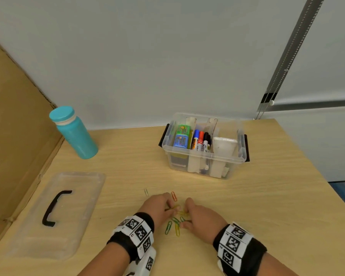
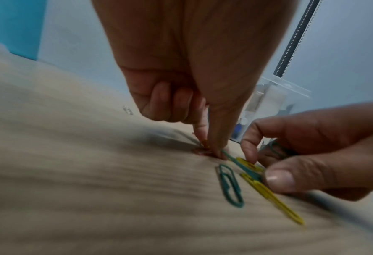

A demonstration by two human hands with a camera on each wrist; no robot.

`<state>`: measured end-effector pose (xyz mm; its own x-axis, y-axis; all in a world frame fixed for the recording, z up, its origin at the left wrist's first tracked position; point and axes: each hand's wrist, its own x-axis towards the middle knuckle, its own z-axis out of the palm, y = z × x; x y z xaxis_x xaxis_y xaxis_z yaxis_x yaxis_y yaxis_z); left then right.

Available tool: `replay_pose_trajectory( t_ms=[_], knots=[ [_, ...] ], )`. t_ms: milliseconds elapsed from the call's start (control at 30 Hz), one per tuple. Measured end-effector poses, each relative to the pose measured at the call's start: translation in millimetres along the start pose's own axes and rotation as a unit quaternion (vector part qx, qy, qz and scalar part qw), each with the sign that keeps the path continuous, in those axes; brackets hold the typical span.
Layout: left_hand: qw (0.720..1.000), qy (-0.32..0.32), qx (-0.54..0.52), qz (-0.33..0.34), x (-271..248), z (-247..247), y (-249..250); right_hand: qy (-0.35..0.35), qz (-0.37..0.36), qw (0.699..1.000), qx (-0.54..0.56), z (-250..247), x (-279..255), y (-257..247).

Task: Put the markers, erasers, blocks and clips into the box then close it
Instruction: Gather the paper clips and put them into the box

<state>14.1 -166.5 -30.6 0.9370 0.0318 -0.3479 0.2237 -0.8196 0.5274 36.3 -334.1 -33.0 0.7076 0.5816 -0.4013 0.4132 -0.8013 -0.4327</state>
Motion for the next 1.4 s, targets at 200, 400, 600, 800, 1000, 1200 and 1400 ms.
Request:
replay_pose_trajectory(
  t_ms=[200,400,600,800,1000,1200,1400],
  knots=[
    [0.995,-0.024,0.091,0.025,0.4,-4.0,8.3,0.001,0.045,0.992,-0.116,6.9,14.1,-10.9],
    [0.968,-0.031,0.245,0.051,1.9,-8.2,22.6,0.008,0.024,0.997,0.079,-8.7,6.8,6.1],
    [0.978,0.003,-0.209,0.0,1.2,-24.5,-21.1,-0.02,0.014,0.714,0.7,-21.0,-12.0,30.9],
    [0.761,-0.003,-0.648,-0.043,-11.8,-36.4,-25.0,0.014,0.079,0.788,0.61,-19.1,-10.1,24.9],
    [0.656,0.014,-0.754,-0.026,-11.7,-42.3,-37.2,0.038,0.056,0.983,0.172,-15.2,-6.1,19.1],
    [0.64,0.023,-0.763,-0.088,-0.4,-44.4,-55.1,0.041,0.081,0.994,-0.068,1.2,0.0,-5.0],
    [0.947,0.111,-0.281,-0.105,18.3,-47.1,-58.2,0.023,0.124,0.982,-0.14,6.1,9.4,-18.7]
  ],
)
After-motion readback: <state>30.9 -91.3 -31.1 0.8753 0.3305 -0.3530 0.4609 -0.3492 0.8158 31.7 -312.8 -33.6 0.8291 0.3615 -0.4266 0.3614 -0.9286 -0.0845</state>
